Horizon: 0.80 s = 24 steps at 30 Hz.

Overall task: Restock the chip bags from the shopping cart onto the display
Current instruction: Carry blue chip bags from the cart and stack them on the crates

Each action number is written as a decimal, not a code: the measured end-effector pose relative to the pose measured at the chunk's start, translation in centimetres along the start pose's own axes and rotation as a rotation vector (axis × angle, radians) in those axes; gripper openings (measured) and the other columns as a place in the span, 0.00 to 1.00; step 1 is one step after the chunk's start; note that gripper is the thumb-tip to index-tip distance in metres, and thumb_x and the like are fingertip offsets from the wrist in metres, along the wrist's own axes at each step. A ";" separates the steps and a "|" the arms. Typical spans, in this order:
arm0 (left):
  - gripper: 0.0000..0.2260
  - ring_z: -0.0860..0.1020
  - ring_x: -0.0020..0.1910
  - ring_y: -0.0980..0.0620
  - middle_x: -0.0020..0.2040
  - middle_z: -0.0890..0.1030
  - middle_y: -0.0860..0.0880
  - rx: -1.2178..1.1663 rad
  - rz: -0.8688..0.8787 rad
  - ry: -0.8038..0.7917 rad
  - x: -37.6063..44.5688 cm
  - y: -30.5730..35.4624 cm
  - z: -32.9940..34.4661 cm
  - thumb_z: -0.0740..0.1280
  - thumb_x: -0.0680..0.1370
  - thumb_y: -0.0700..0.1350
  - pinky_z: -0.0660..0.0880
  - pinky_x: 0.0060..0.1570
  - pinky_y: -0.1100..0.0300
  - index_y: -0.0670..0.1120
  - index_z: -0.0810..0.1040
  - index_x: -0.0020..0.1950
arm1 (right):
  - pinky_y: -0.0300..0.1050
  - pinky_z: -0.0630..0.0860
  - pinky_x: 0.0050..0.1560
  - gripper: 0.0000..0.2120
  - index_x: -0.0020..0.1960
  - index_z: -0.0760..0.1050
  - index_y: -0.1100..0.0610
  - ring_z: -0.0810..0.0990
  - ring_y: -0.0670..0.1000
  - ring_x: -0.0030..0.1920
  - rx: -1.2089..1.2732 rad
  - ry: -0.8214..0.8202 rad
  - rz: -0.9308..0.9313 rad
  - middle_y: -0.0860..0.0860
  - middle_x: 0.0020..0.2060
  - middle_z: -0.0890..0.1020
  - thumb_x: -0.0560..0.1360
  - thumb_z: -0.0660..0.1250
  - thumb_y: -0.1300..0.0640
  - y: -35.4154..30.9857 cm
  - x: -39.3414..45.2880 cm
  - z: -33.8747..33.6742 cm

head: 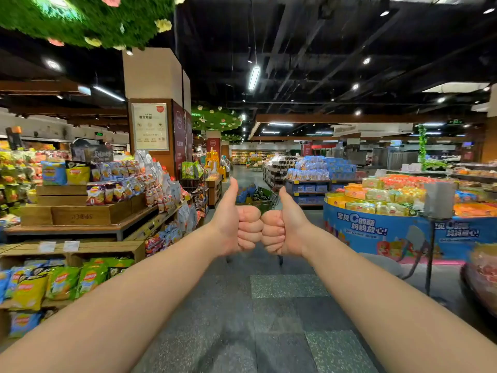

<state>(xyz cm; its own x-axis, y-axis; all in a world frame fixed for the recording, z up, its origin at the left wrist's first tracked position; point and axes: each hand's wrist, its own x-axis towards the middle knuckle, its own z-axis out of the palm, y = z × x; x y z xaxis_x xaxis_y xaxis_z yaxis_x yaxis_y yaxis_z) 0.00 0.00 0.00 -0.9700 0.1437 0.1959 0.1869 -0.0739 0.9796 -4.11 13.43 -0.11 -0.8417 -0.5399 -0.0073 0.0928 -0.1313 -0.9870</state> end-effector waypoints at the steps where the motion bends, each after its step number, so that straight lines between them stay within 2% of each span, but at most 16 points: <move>1: 0.34 0.52 0.18 0.55 0.19 0.56 0.52 0.000 0.022 0.024 1.0 0.0 -0.5 0.42 0.71 0.75 0.45 0.25 0.66 0.49 0.58 0.20 | 0.34 0.47 0.23 0.39 0.18 0.56 0.54 0.53 0.47 0.16 -0.022 0.024 -0.028 0.50 0.15 0.57 0.74 0.39 0.27 0.0 1.5 0.4; 2: 0.34 0.52 0.18 0.55 0.19 0.56 0.52 -0.091 -0.020 0.039 2.6 -0.1 -1.6 0.42 0.72 0.75 0.45 0.25 0.66 0.49 0.58 0.21 | 0.35 0.48 0.23 0.39 0.18 0.57 0.55 0.54 0.47 0.17 0.019 0.072 -0.004 0.50 0.15 0.58 0.75 0.39 0.28 -0.3 3.5 0.5; 4: 0.32 0.54 0.20 0.55 0.22 0.58 0.51 -0.092 -0.059 0.087 5.9 0.0 -3.9 0.43 0.75 0.72 0.47 0.25 0.64 0.48 0.59 0.23 | 0.37 0.55 0.25 0.38 0.21 0.61 0.56 0.59 0.49 0.20 -0.092 0.187 -0.041 0.52 0.19 0.63 0.77 0.40 0.32 -0.7 7.3 0.7; 6: 0.29 0.61 0.25 0.51 0.28 0.65 0.47 0.232 -0.018 0.185 8.8 0.5 -5.7 0.46 0.79 0.66 0.57 0.28 0.60 0.46 0.66 0.30 | 0.42 0.66 0.34 0.34 0.28 0.71 0.57 0.71 0.51 0.30 -0.501 0.370 -0.172 0.52 0.27 0.72 0.80 0.43 0.37 -1.7 10.6 0.9; 7: 0.27 0.68 0.30 0.48 0.32 0.70 0.44 0.477 0.024 0.264 10.4 0.7 -6.6 0.49 0.80 0.63 0.64 0.33 0.58 0.44 0.70 0.35 | 0.46 0.69 0.42 0.30 0.35 0.75 0.56 0.75 0.53 0.39 -0.752 0.445 -0.237 0.52 0.35 0.76 0.81 0.45 0.39 -2.3 12.3 0.8; 8: 0.25 0.74 0.38 0.45 0.38 0.74 0.40 0.719 0.076 0.337 12.4 0.8 -7.8 0.50 0.81 0.61 0.69 0.41 0.56 0.44 0.75 0.42 | 0.50 0.70 0.52 0.26 0.46 0.77 0.53 0.75 0.55 0.51 -0.978 0.494 -0.289 0.53 0.45 0.78 0.81 0.47 0.39 -2.8 14.3 0.6; 9: 0.24 0.77 0.48 0.42 0.48 0.78 0.38 0.913 0.113 0.412 14.1 0.8 -9.1 0.51 0.80 0.61 0.71 0.52 0.51 0.44 0.77 0.51 | 0.53 0.66 0.61 0.24 0.59 0.76 0.51 0.69 0.57 0.63 -1.149 0.527 -0.300 0.55 0.59 0.76 0.81 0.47 0.39 -3.2 16.0 0.2; 10: 0.23 0.74 0.59 0.42 0.59 0.77 0.42 1.046 0.114 0.486 15.8 0.6 -10.5 0.52 0.80 0.62 0.69 0.60 0.48 0.48 0.75 0.60 | 0.55 0.59 0.68 0.24 0.70 0.67 0.49 0.59 0.57 0.72 -1.248 0.548 -0.297 0.55 0.70 0.66 0.81 0.47 0.39 -3.4 18.0 -0.2; 11: 0.24 0.68 0.67 0.43 0.68 0.72 0.46 1.127 0.100 0.539 17.3 0.4 -11.8 0.51 0.79 0.63 0.65 0.65 0.45 0.52 0.70 0.68 | 0.56 0.52 0.72 0.26 0.75 0.58 0.47 0.50 0.56 0.76 -1.294 0.554 -0.296 0.54 0.76 0.55 0.80 0.47 0.39 -3.4 19.8 -0.6; 13: 0.27 0.51 0.76 0.45 0.77 0.56 0.49 1.219 0.059 0.560 20.2 -0.5 -14.0 0.50 0.79 0.64 0.49 0.70 0.40 0.55 0.57 0.76 | 0.57 0.40 0.73 0.27 0.78 0.48 0.43 0.37 0.55 0.76 -1.370 0.547 -0.312 0.51 0.77 0.40 0.80 0.45 0.38 -3.1 23.3 -1.4; 14: 0.28 0.42 0.77 0.45 0.79 0.47 0.50 1.269 0.031 0.549 21.6 -1.3 -15.0 0.49 0.79 0.64 0.42 0.71 0.39 0.56 0.52 0.77 | 0.57 0.37 0.73 0.27 0.77 0.45 0.42 0.33 0.55 0.75 -1.407 0.541 -0.323 0.50 0.77 0.36 0.80 0.45 0.38 -2.7 25.1 -1.9; 16: 0.29 0.32 0.75 0.44 0.78 0.37 0.50 1.358 0.007 0.542 24.4 -3.3 -16.8 0.47 0.79 0.64 0.33 0.68 0.37 0.57 0.44 0.78 | 0.58 0.33 0.72 0.28 0.77 0.42 0.41 0.29 0.54 0.74 -1.472 0.508 -0.320 0.49 0.75 0.32 0.80 0.44 0.37 -1.8 28.8 -3.3; 19: 0.30 0.28 0.72 0.42 0.76 0.32 0.49 1.436 -0.030 0.520 29.3 -6.5 -19.7 0.45 0.79 0.65 0.30 0.66 0.35 0.58 0.40 0.77 | 0.58 0.32 0.73 0.28 0.77 0.39 0.41 0.28 0.55 0.74 -1.545 0.432 -0.270 0.49 0.75 0.32 0.80 0.42 0.37 0.1 34.9 -5.5; 24: 0.29 0.30 0.73 0.42 0.77 0.35 0.50 1.453 -0.145 0.413 39.7 -11.1 -24.2 0.44 0.78 0.67 0.31 0.66 0.35 0.59 0.45 0.77 | 0.58 0.35 0.74 0.27 0.77 0.41 0.40 0.31 0.55 0.75 -1.578 0.347 -0.168 0.49 0.77 0.37 0.80 0.41 0.37 2.3 46.1 -10.3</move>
<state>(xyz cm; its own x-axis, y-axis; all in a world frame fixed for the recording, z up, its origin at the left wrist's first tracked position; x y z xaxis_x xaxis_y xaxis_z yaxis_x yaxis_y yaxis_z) -44.32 -17.39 -4.15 -0.9208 -0.2328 0.3129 -0.1645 0.9593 0.2295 -48.16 -3.24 -4.38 -0.8787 -0.3763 0.2937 -0.4319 0.8888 -0.1534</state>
